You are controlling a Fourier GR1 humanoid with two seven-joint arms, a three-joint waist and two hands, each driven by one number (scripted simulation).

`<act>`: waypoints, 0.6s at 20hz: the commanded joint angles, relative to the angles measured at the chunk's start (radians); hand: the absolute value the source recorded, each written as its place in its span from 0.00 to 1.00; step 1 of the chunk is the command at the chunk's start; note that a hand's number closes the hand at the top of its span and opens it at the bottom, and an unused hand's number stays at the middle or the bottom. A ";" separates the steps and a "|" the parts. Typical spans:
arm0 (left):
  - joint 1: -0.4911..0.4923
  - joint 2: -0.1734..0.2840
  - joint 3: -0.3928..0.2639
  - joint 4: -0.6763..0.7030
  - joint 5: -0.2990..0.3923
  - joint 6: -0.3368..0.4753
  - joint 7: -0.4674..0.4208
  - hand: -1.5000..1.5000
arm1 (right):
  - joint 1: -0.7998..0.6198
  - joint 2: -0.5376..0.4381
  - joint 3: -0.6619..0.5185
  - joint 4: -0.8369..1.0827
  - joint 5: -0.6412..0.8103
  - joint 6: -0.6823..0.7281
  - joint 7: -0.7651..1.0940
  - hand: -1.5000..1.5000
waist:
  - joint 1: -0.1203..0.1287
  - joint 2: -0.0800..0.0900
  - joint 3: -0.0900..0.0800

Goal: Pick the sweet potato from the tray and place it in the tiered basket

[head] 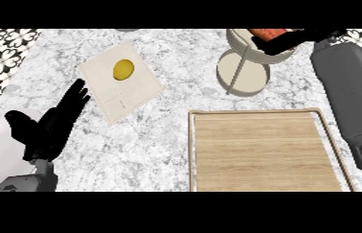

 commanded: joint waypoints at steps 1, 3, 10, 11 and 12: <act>0.019 0.003 0.021 0.050 0.013 -0.037 -0.068 0.50 | -0.049 0.076 -0.047 0.077 -0.020 -0.103 -0.020 1.00 | 0.008 0.012 0.002; -0.038 -0.014 0.004 0.022 -0.020 0.014 0.004 0.50 | -0.081 0.092 -0.056 0.154 -0.015 -0.124 -0.045 0.00 | 0.008 0.012 0.003; -0.029 0.008 0.032 0.021 0.003 -0.038 -0.001 0.50 | -0.109 0.117 -0.069 0.318 0.015 -0.204 -0.159 0.00 | 0.008 0.013 0.003; -0.003 0.014 0.043 0.017 0.012 -0.050 -0.015 0.50 | -0.180 0.108 -0.094 0.307 -0.012 -0.164 -0.096 0.00 | 0.009 0.012 0.003; 0.046 -0.003 0.015 -0.024 -0.008 -0.044 -0.020 0.50 | -0.180 0.080 -0.110 0.321 -0.030 -0.128 -0.121 0.00 | 0.010 0.011 0.003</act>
